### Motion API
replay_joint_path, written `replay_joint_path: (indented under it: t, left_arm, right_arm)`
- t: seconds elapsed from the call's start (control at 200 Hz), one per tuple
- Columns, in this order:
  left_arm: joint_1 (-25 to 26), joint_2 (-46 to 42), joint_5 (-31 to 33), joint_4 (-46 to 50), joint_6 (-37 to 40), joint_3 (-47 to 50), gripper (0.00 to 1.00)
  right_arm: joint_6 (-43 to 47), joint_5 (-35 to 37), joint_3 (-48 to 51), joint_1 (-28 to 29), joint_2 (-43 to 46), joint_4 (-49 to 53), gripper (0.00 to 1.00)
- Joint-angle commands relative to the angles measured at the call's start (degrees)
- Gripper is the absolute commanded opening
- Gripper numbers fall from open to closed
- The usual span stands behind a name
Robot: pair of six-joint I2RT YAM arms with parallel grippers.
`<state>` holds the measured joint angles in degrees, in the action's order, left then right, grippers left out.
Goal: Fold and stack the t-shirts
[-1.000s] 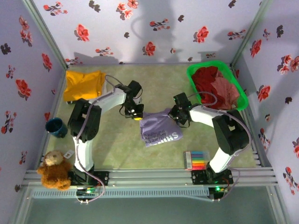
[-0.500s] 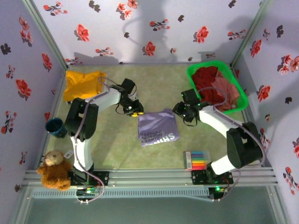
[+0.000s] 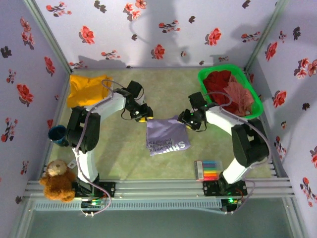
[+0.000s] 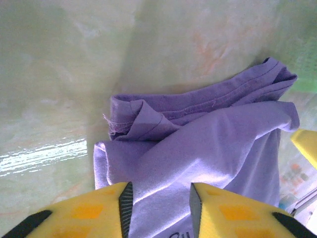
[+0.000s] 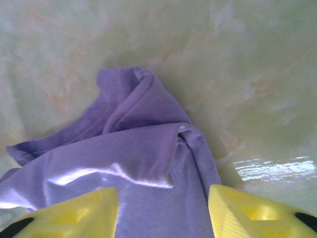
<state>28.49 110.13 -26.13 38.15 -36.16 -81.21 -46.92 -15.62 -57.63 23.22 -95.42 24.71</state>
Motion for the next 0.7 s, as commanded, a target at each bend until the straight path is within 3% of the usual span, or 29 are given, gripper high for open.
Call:
replay_joint_path:
  t: [0.0,0.075,0.54,0.695]
  left_arm:
    - [-0.1,0.3,-0.1,0.4,-0.4,-0.3,0.31]
    - [-0.1,0.7,-0.1,0.3,-0.3,-0.3,0.17]
    - [-0.1,3.0,1.8,0.7,0.6,-0.4,0.17]
    - [0.0,3.3,3.4,1.8,1.5,-0.7,0.06]
  right_arm:
    - [1.4,-2.7,-2.2,-0.3,-3.6,-1.8,0.49]
    - [2.1,-3.3,-3.5,-0.4,-5.8,-2.1,0.43]
    - [4.8,-1.3,-6.9,-0.6,-5.3,1.3,0.28]
    - [4.7,-4.2,-9.1,-1.8,-7.9,0.1,0.18]
